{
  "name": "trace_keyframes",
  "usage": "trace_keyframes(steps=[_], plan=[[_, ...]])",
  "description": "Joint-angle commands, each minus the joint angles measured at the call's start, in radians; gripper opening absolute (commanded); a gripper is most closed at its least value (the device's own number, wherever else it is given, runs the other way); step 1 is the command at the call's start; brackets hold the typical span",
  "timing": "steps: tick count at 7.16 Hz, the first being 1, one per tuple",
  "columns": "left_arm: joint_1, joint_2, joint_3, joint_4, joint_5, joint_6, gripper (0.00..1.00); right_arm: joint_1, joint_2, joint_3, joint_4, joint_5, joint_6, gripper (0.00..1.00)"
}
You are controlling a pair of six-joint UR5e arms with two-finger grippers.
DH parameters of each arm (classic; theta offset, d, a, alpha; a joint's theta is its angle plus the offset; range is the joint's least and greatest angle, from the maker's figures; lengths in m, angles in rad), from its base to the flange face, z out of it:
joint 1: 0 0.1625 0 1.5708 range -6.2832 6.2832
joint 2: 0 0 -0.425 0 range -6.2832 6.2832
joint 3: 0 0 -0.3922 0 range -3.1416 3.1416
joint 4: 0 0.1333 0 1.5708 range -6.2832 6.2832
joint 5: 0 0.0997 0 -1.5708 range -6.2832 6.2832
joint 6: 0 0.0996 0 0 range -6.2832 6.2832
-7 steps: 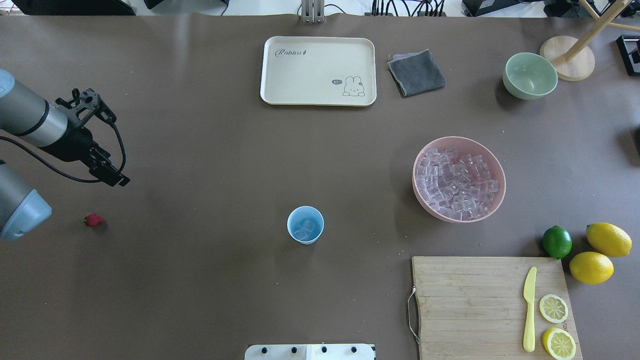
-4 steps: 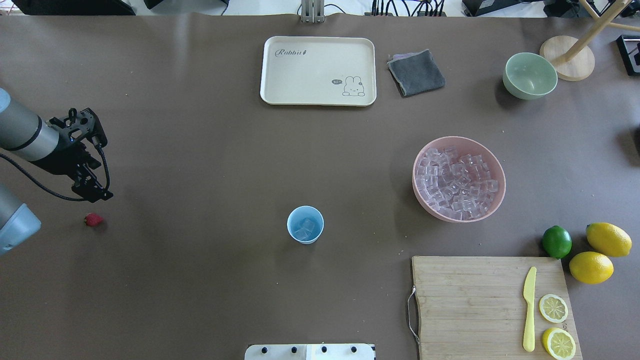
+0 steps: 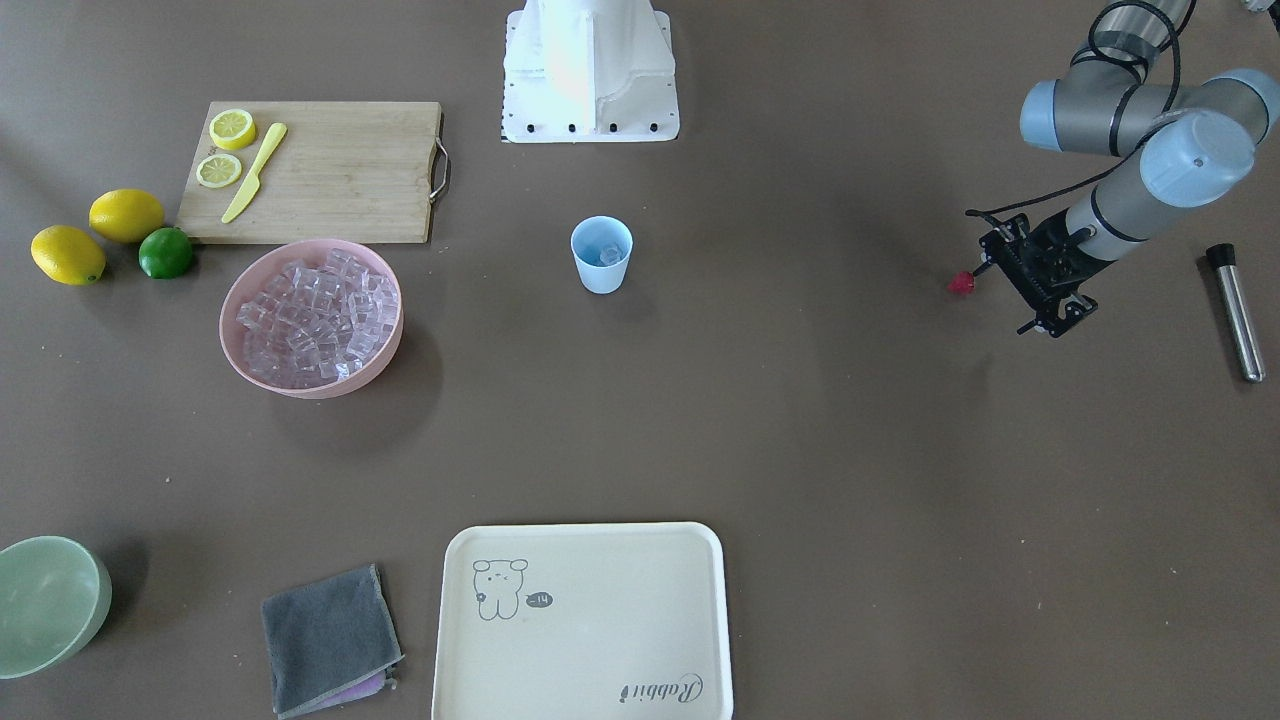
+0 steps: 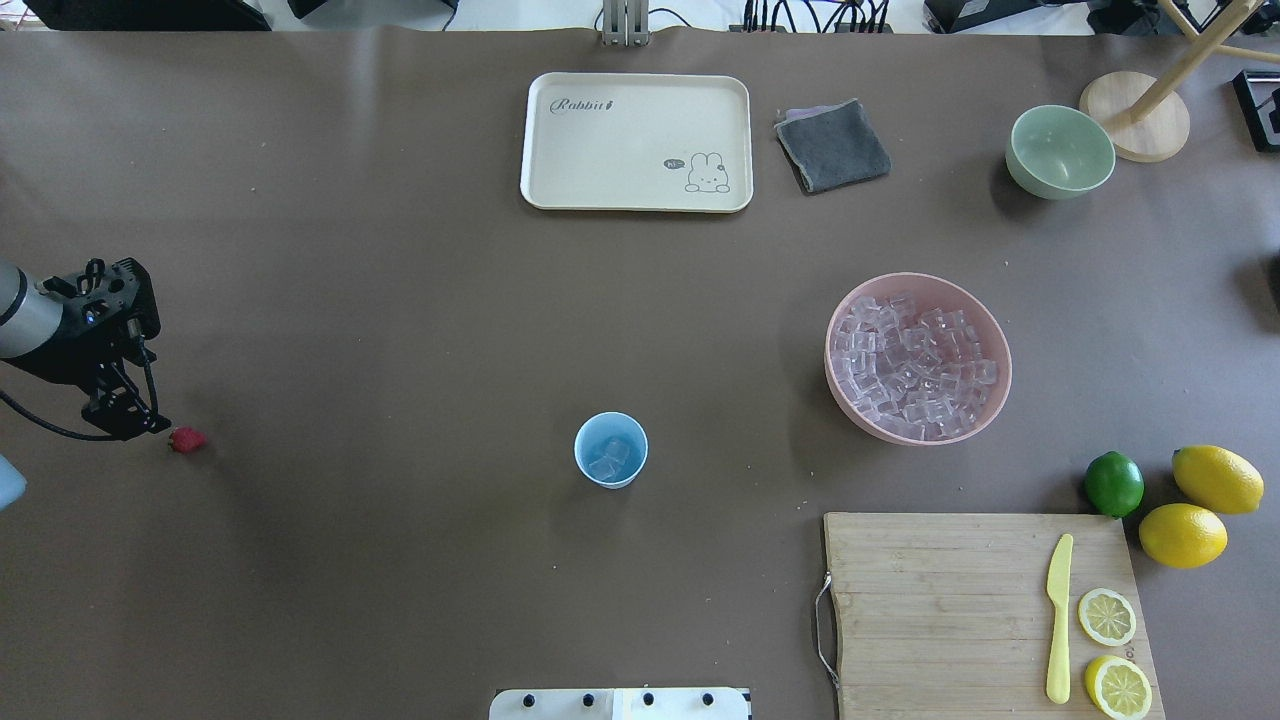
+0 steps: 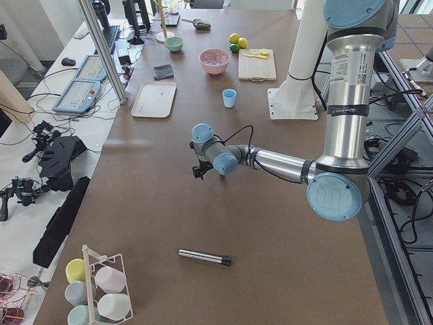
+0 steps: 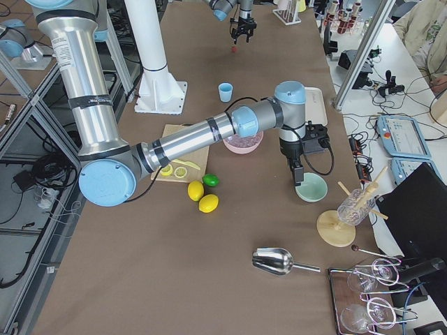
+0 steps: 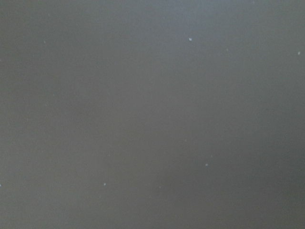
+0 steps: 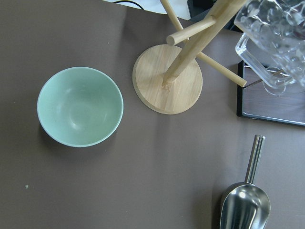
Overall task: Mash ice and strawberries in cup
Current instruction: 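Move the left gripper down over the red strawberry, then close the left gripper on the red strawberry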
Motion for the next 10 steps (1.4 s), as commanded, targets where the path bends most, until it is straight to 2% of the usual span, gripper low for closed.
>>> trace_keyframes(steps=[1, 5, 6, 8, 9, 10], plan=[[0.025, 0.011, 0.006, -0.050, 0.001, 0.002, 0.98, -0.006, -0.001, -0.001, 0.000, -0.010, 0.000, 1.00], [0.074, 0.009, 0.002, -0.073, 0.001, 0.000, 0.95, -0.008, -0.011, -0.001, 0.000, -0.014, 0.001, 1.00], [0.080, 0.014, 0.006, -0.087, 0.001, 0.002, 0.78, -0.009, -0.014, -0.001, 0.000, -0.025, 0.001, 1.00], [0.080, 0.029, 0.004, -0.089, 0.001, 0.002, 0.76, -0.009, -0.031, 0.007, 0.000, -0.028, 0.008, 1.00], [0.082, 0.029, 0.007, -0.089, 0.001, 0.002, 0.55, -0.009, -0.042, 0.007, 0.027, -0.028, 0.014, 1.00], [0.080, 0.029, 0.007, -0.089, 0.001, 0.002, 0.54, -0.012, -0.074, -0.001, 0.107, -0.026, 0.043, 1.00]])
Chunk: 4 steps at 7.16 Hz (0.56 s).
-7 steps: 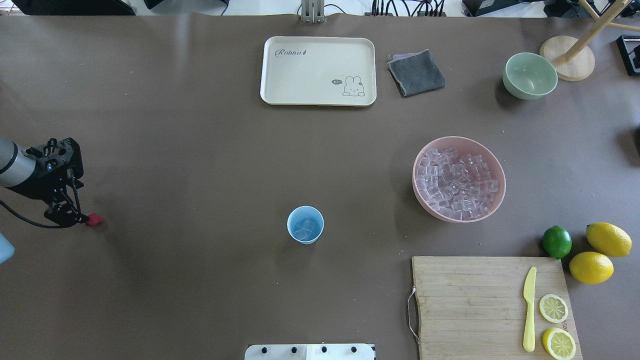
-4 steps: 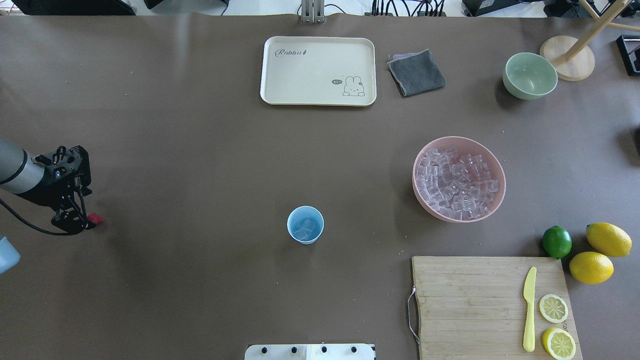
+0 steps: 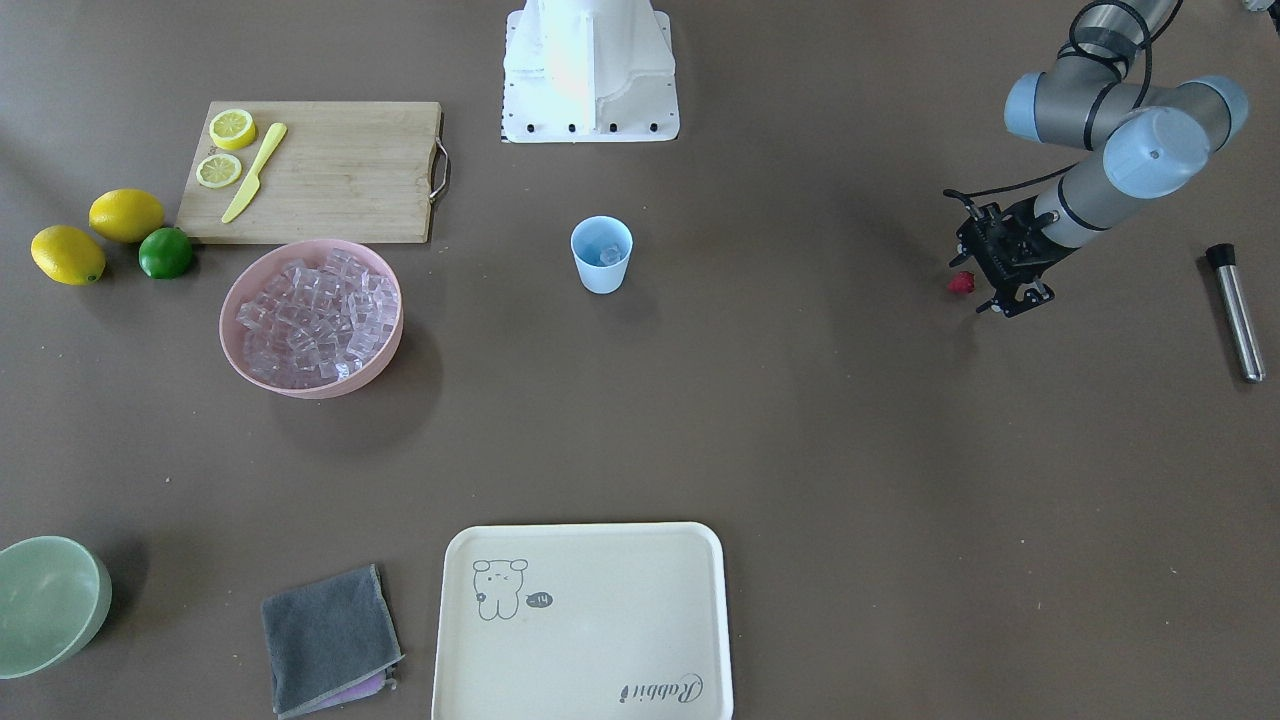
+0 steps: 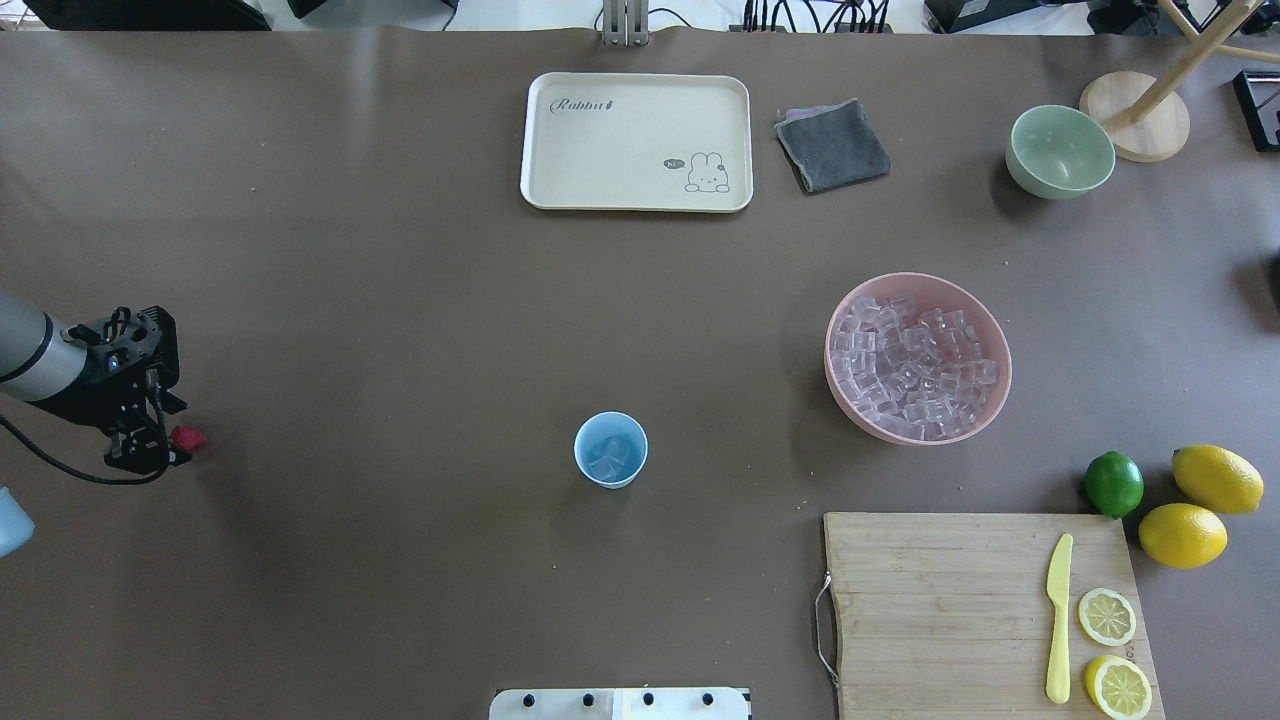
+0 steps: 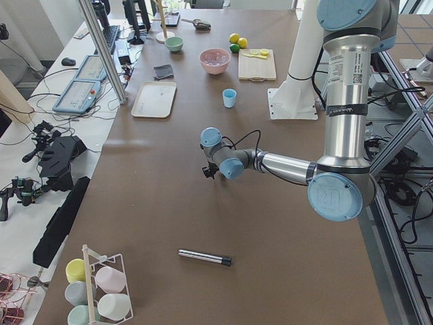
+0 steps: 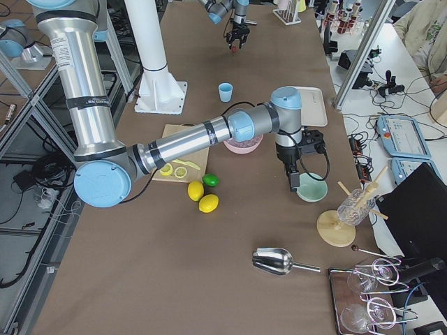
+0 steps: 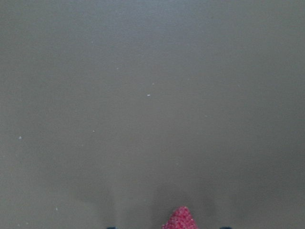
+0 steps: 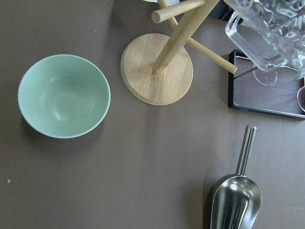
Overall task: Mash ice and strawberries in cup
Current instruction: 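Close the left gripper on the red strawberry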
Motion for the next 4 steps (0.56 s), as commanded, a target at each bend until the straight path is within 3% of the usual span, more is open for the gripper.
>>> trace_keyframes(steps=[1, 2, 3, 4], plan=[[0.001, -0.001, 0.001, 0.000, 0.000, 0.000, 0.33, -0.009, -0.055, -0.012, 0.131, 0.001, 0.035, 1.00], [0.000, -0.001, -0.001, 0.000, 0.000, 0.000, 0.10, -0.009, -0.055, -0.016, 0.139, 0.001, 0.035, 1.00], [0.000, 0.001, -0.001, 0.000, 0.000, 0.000, 0.00, -0.011, -0.049, -0.014, 0.141, 0.005, 0.033, 1.00], [0.000, -0.005, -0.001, 0.001, -0.006, -0.002, 0.00, -0.011, -0.051, -0.010, 0.141, 0.008, 0.035, 1.00]])
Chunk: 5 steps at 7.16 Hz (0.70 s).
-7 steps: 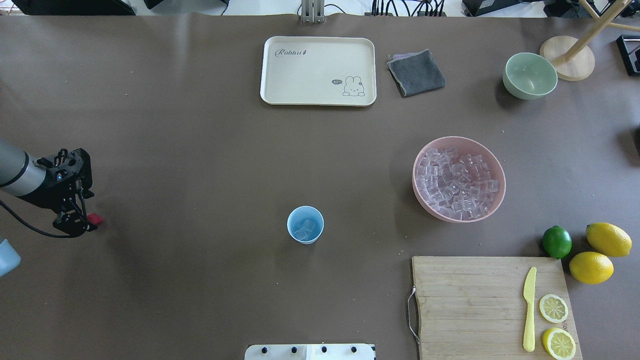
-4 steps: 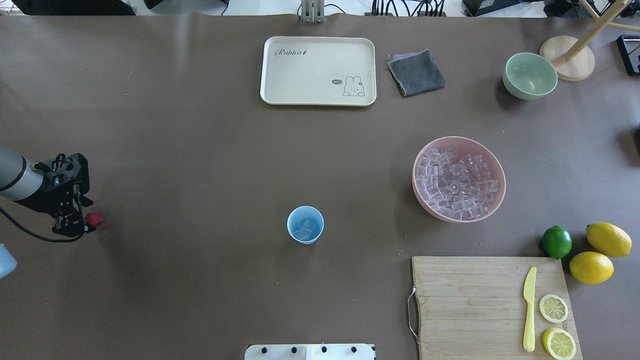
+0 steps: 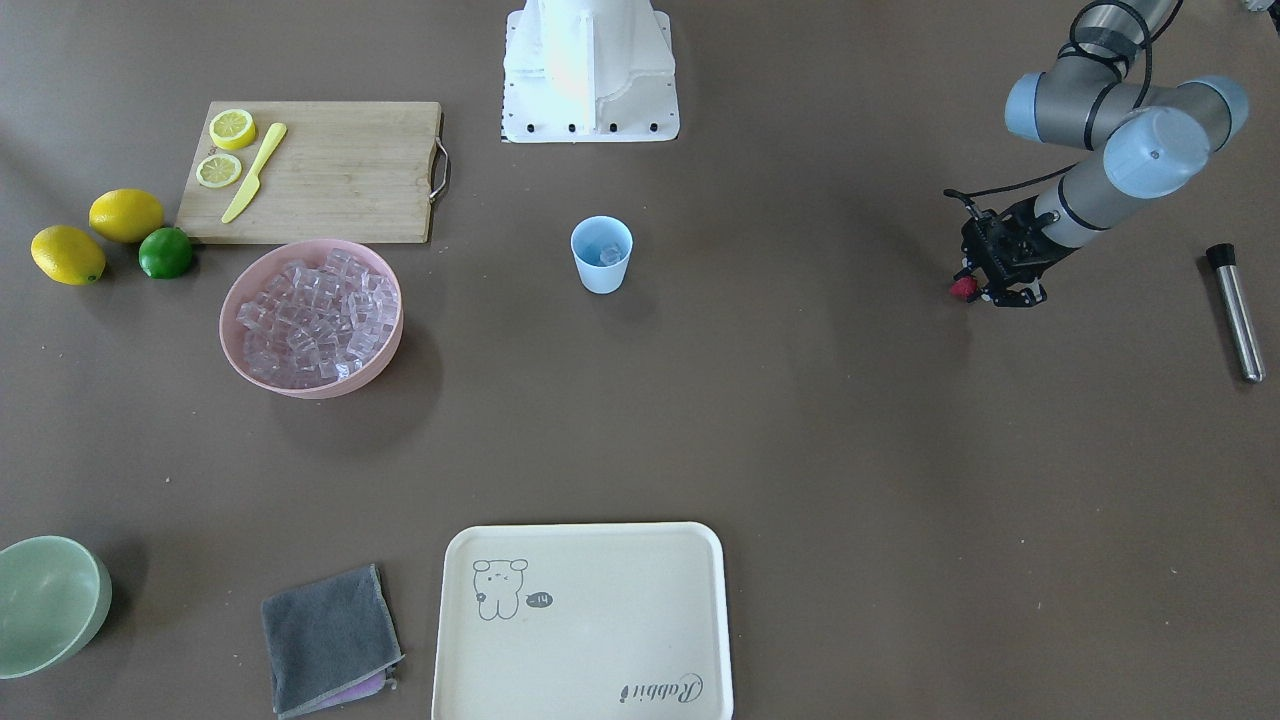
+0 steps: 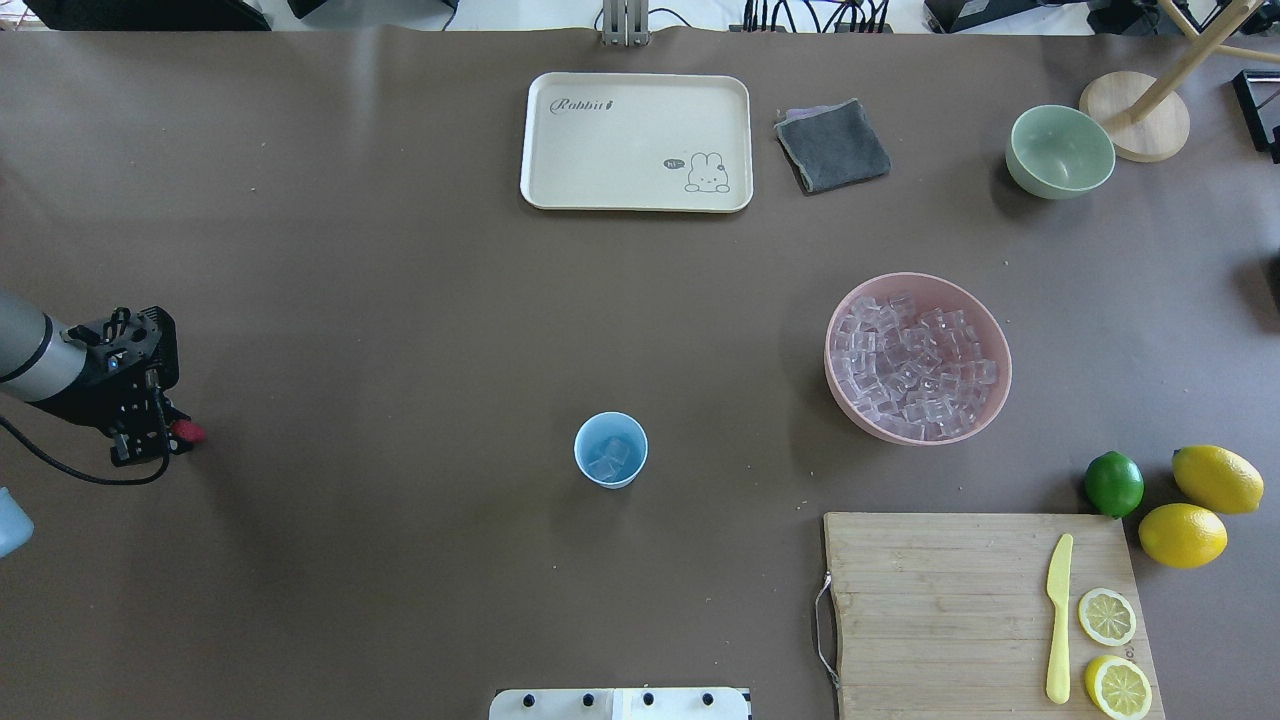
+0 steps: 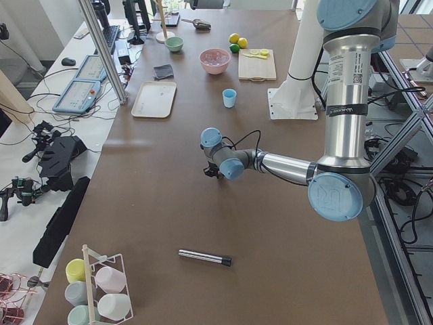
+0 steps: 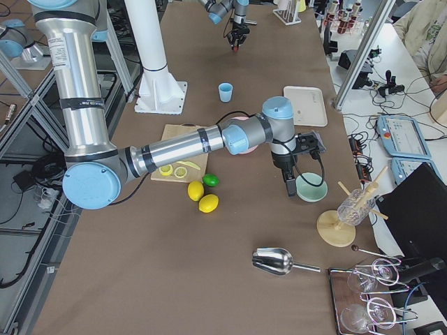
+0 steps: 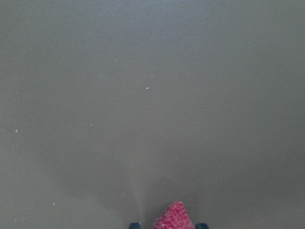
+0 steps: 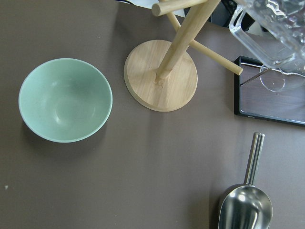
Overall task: Mash ice and strawberries in cup
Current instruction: 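Close the left gripper on the red strawberry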
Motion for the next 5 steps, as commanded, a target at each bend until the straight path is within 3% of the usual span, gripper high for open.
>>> trace_keyframes(steps=[1, 2, 3, 5], plan=[[-0.012, -0.013, -0.005, 0.001, -0.009, -0.004, 0.00, -0.001, -0.005, 0.008, 0.006, 0.007, 0.002, 1.00], [-0.055, -0.018, -0.020, -0.006, -0.022, -0.001, 0.00, -0.001, -0.005, 0.011, 0.006, 0.012, 0.002, 1.00], [-0.101, -0.035, -0.029, -0.010, -0.092, -0.004, 0.00, -0.001, -0.004, 0.008, 0.006, 0.024, 0.002, 1.00], [-0.166, -0.122, -0.043, -0.005, -0.129, -0.030, 0.00, -0.001, -0.004, 0.009, 0.004, 0.042, 0.000, 1.00]])
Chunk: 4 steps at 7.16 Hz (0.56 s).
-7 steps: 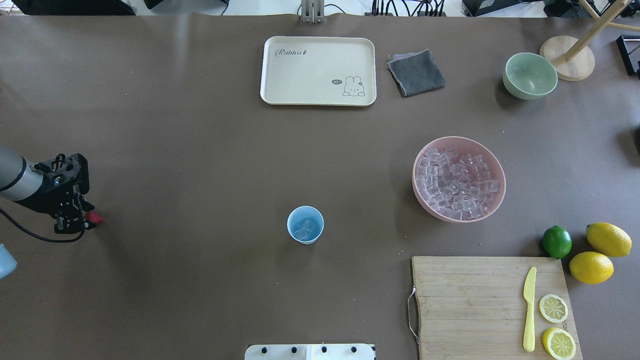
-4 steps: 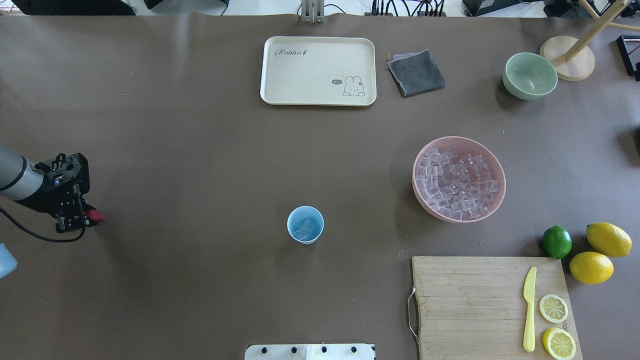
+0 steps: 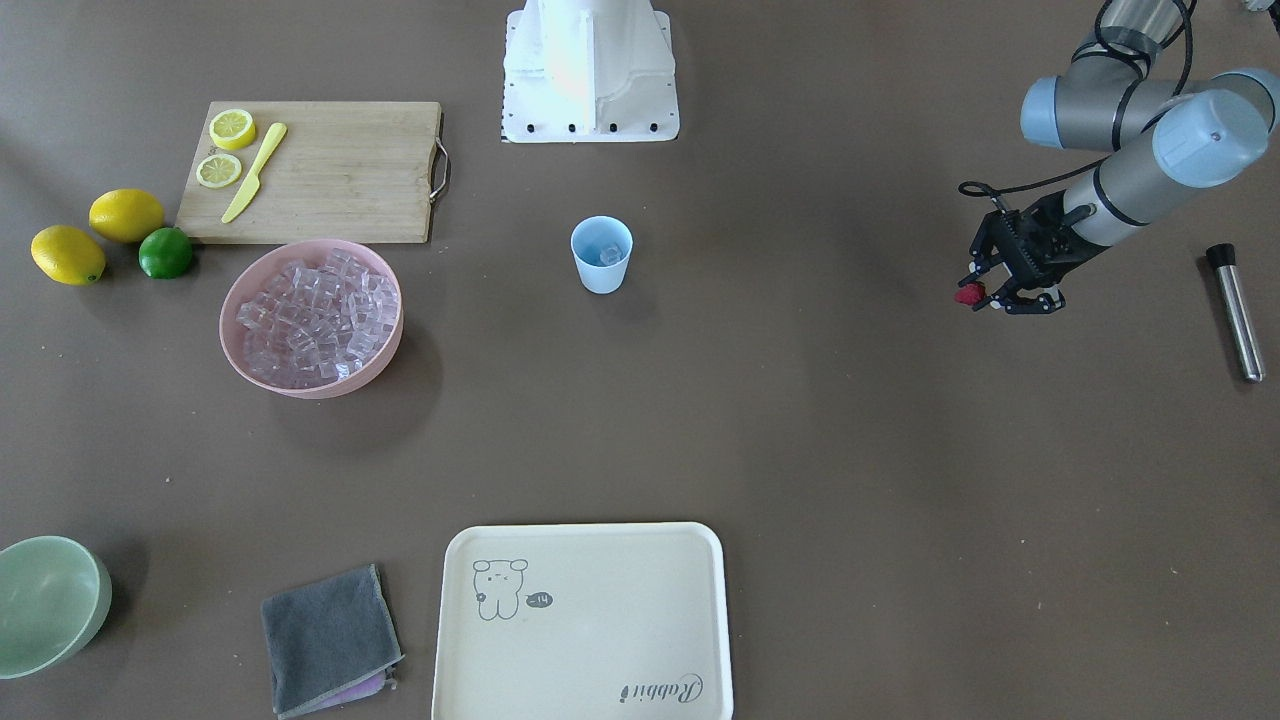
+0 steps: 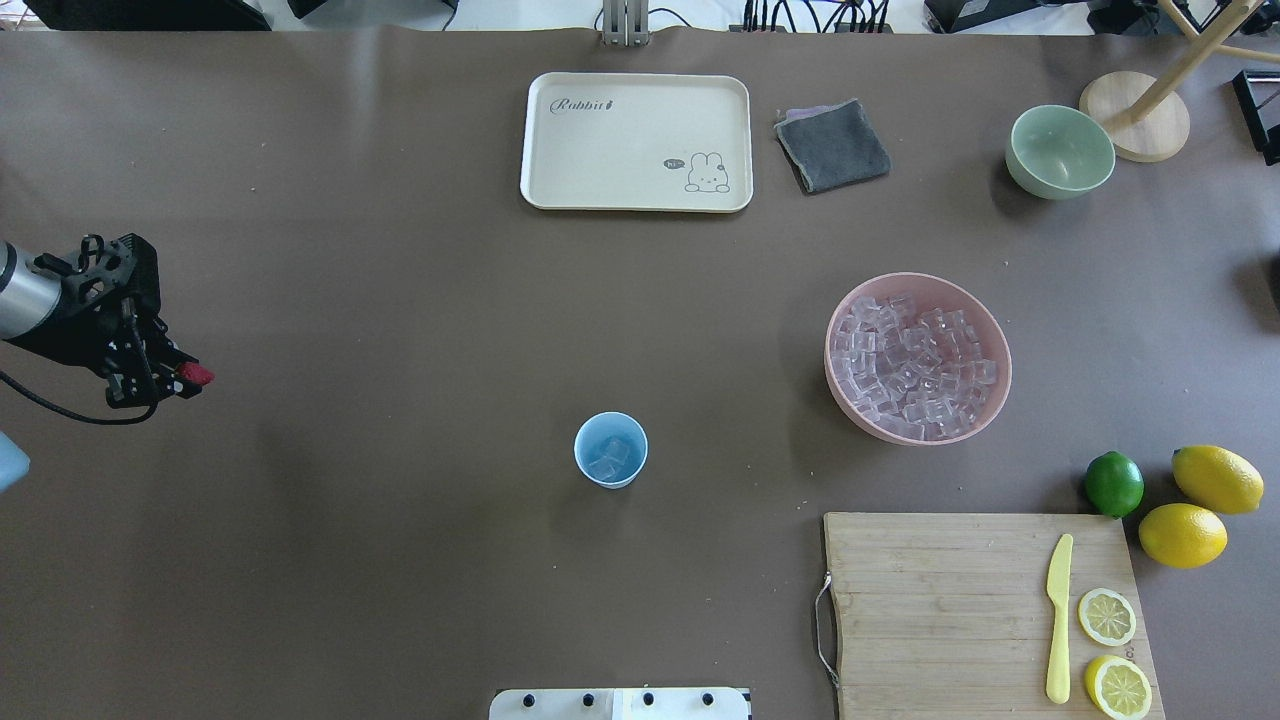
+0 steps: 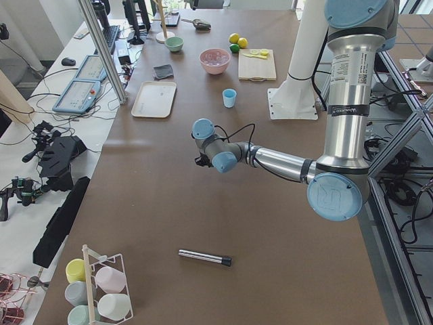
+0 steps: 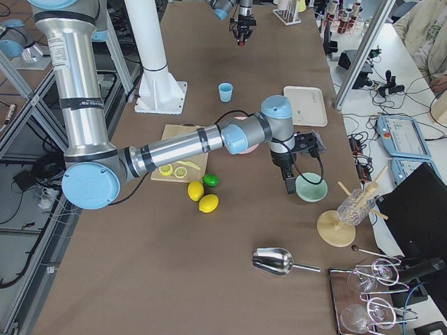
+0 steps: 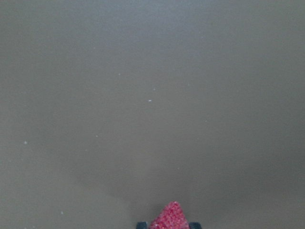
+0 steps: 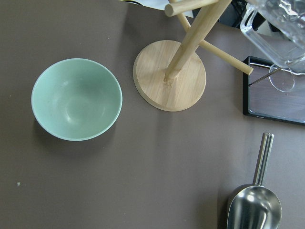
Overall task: Mash ice and strawberries in cup
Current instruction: 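Carry the strawberry with the left gripper over the blue cup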
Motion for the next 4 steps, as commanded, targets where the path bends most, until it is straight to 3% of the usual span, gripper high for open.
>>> trace_keyframes(steps=[1, 4], plan=[[-0.068, -0.109, -0.006, 0.007, -0.086, -0.077, 0.00, 0.000, 0.000, 0.001, 0.001, 0.044, -0.001, 1.00], [-0.061, -0.205, -0.072, -0.003, -0.123, -0.311, 0.00, -0.005, 0.005, 0.001, 0.001, 0.047, -0.005, 1.00]])
